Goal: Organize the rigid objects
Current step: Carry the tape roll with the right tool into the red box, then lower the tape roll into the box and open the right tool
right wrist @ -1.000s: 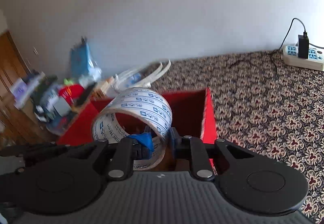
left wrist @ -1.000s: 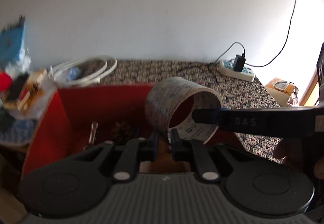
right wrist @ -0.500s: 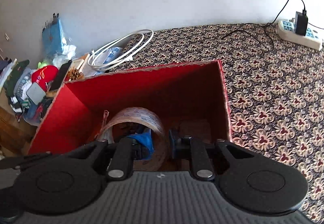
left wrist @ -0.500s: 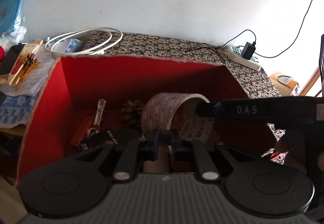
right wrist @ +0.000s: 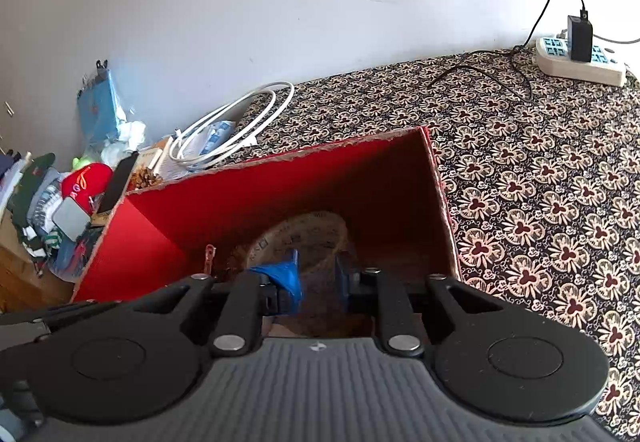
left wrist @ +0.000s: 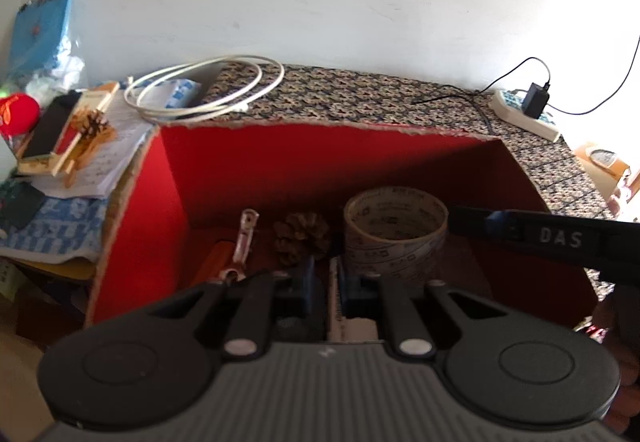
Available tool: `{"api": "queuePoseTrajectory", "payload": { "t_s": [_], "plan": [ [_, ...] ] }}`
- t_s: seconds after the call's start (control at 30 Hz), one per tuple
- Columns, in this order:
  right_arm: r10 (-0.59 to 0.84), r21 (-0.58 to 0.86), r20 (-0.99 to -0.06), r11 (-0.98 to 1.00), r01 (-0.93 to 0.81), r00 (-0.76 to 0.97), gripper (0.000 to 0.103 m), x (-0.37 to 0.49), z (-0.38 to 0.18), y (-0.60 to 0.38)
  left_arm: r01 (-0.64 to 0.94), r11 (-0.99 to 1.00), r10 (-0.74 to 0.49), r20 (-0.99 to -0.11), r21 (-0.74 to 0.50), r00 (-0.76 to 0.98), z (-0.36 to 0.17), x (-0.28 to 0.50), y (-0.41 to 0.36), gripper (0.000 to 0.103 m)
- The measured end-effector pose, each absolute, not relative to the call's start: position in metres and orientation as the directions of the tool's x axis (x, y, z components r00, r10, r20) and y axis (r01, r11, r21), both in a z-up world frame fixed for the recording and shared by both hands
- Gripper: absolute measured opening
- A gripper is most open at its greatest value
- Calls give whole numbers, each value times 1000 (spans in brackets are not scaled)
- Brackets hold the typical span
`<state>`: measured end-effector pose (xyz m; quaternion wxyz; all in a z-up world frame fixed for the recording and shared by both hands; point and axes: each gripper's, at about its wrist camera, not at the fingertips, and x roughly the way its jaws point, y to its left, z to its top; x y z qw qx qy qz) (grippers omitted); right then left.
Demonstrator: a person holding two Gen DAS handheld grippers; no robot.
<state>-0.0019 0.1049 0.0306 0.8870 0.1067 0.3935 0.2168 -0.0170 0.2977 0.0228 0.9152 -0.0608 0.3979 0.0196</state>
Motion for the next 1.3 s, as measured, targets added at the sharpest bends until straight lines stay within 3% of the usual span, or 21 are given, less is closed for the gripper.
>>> {"api": "queuePoseTrajectory", "payload": {
  "t_s": [0.53, 0.6, 0.67, 0.73, 1.3],
  "plan": [
    [466, 310, -631, 884, -350, 620, 3, -14, 30, 103, -115, 993, 84, -761, 13, 643, 23, -24, 278, 14],
    [467, 306, -627, 884, -354, 623, 3, -16, 30, 102, -121, 992, 94, -762, 20, 641, 24, -26, 277, 20],
    [468, 307, -623, 883, -355, 626, 2, -18, 30, 101, -132, 991, 112, -757, 35, 644, 25, -29, 275, 46],
    [469, 310, -622, 883, -354, 627, 2, -20, 29, 101, -135, 990, 121, -746, 42, 654, 27, -32, 274, 53],
    [459, 284, -630, 887, -364, 627, 3, -44, 25, 107, -161, 986, 139, -748, 44, 649, 34, -54, 276, 63]
  ]
}}
